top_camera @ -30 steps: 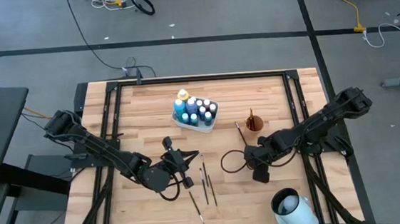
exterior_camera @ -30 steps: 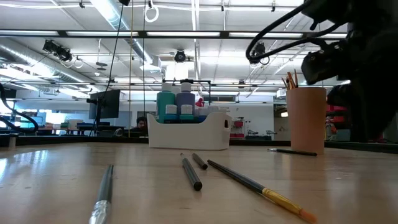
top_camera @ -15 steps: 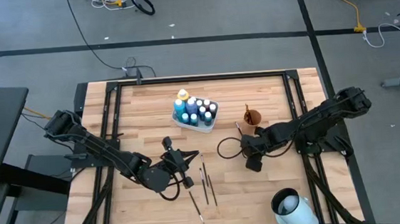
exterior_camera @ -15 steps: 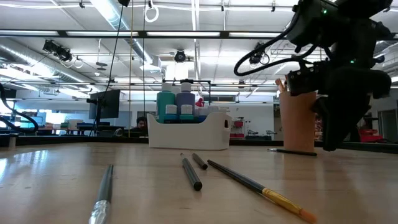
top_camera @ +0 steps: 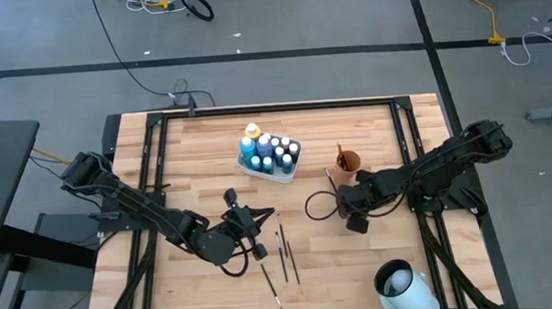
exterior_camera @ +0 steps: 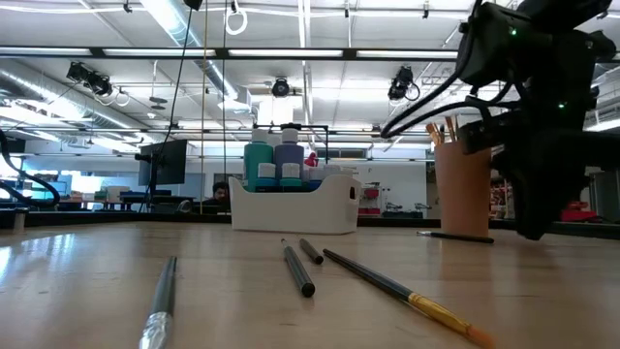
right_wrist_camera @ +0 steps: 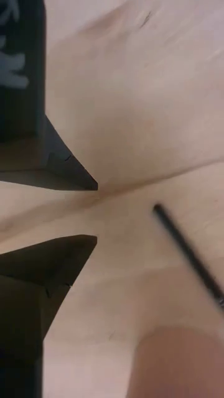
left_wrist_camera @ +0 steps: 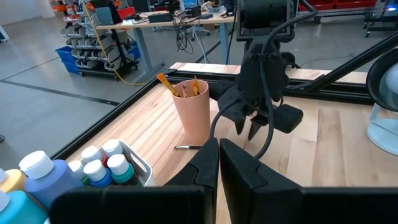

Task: Pick & Place Paint Supplies
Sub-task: Put the silver paintbrush into the cup

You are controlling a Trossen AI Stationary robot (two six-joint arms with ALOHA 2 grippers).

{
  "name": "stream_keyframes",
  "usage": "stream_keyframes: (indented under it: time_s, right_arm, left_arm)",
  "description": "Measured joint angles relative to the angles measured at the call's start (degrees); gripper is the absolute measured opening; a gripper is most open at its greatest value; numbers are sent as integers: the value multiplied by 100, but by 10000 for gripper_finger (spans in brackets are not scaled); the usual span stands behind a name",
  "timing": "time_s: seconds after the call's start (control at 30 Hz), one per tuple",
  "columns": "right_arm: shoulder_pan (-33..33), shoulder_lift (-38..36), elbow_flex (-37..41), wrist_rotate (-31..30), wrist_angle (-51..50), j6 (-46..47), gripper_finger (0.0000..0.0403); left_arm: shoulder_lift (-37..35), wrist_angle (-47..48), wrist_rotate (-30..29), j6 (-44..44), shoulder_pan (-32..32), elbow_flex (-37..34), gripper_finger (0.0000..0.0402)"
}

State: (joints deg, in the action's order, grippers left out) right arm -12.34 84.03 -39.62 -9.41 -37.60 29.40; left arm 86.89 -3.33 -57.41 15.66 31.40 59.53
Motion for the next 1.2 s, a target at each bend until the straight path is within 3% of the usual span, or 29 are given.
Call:
stream_keyframes:
  time_s: [0.27, 0.57, 0.87, 1.07, 1.2]
  right_arm:
    - [58, -24, 0, -652, -423, -184, 129]
    - [-167, 14, 0, -488, 793, -115, 129]
    - [-240, 25, 0, -604, 827, -120, 118]
    - [-355, 13, 0, 511, 913, 78, 107]
    - [-638, -106, 0, 728, 892, 214, 105]
  left_arm:
    - [0, -2, 0, 15, 0, 0, 22]
    - [0, -2, 0, 11, 0, 0, 22]
    - [0, 2, 0, 3, 0, -2, 22]
    - [0, 4, 0, 15, 0, -2, 22]
    - [0, 3, 0, 15, 0, -2, 22]
